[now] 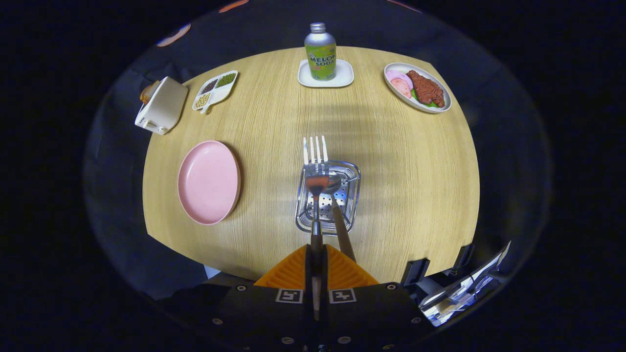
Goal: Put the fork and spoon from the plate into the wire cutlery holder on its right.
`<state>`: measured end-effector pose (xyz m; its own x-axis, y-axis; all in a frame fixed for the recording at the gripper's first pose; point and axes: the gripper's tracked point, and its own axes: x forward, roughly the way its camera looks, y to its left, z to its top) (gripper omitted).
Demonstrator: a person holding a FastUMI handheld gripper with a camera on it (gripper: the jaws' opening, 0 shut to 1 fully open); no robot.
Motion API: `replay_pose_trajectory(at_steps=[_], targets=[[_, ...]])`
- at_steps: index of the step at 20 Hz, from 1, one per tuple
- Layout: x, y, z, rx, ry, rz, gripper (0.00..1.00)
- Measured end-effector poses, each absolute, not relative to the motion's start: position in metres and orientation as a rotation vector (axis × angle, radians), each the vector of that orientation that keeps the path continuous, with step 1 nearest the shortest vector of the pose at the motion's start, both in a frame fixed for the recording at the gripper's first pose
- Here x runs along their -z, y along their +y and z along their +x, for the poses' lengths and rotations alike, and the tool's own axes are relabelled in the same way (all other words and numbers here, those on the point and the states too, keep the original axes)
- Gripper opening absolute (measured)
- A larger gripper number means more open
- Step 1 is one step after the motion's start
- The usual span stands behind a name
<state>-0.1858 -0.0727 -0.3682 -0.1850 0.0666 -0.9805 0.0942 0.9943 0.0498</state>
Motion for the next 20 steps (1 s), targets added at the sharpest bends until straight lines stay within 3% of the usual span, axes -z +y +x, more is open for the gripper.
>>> replay_pose_trajectory(at_steps=[12, 20], targets=[[0.367, -0.081, -0.214, -0.107, 2.054, 0.120, 0.05], [0.377, -0.080, -0.202, -0.077, 2.055, 0.179, 0.09]])
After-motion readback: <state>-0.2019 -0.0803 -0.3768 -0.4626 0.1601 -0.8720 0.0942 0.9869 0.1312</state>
